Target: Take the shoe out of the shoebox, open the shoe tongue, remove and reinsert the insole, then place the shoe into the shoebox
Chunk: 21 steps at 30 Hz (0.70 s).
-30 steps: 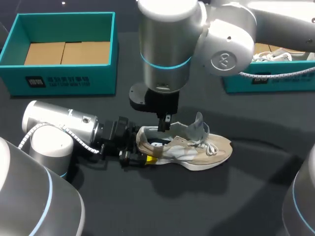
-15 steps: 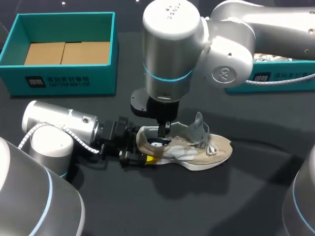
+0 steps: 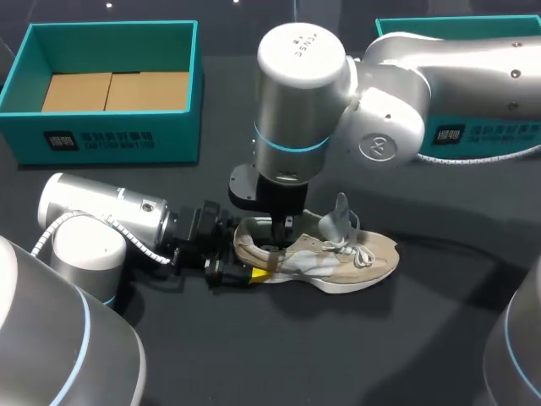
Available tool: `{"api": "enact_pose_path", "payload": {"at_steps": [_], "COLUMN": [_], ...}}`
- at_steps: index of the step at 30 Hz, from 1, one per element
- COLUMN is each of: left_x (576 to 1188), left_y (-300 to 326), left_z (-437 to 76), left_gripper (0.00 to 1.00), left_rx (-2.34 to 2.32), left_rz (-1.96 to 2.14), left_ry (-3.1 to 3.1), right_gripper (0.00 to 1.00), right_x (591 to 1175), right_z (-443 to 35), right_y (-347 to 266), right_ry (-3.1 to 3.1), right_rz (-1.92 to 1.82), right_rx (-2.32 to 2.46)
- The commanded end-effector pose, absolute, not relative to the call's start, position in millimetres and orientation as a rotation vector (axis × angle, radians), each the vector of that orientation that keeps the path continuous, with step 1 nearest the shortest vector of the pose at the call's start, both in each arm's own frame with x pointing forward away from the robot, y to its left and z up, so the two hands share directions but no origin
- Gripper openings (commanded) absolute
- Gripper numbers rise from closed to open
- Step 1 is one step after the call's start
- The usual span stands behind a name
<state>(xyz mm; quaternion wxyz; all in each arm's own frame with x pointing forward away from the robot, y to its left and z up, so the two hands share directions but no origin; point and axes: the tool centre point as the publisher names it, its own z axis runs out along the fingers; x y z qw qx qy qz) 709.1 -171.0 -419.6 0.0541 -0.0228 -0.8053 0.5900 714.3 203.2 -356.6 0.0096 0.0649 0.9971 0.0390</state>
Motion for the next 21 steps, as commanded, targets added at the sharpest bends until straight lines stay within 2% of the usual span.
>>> {"api": "enact_pose_path", "payload": {"at_steps": [1,8,18,19,21], "left_x": [708.6,708.6,708.6,708.6,708.6], "left_y": [-170.1,-170.1,-170.1,-170.1,-170.1], "left_z": [-422.6,-422.6,-422.6,-422.6,-422.6], "left_gripper": [0.0,0.0,0.0,0.0,0.0], "left_rx": [-0.069,-0.069,-0.069,-0.069,-0.069], "left_rz": [1.794,1.794,1.794,1.794,1.794], "left_ry": [-2.446,-2.446,-2.446,-2.446,-2.446], "right_gripper": [0.0,0.0,0.0,0.03,0.3], "right_x": [716.3,714.9,710.9,711.1,712.9], "right_z": [-374.2,-387.6,-380.2,-380.4,-382.7], "right_y": [200.6,184.7,163.3,162.4,160.5], "right_ry": [3.125,3.114,3.074,3.073,3.074], "right_rz": [0.144,0.163,0.125,0.124,0.126], "right_rx": [0.204,0.276,0.407,0.41,0.419]}}
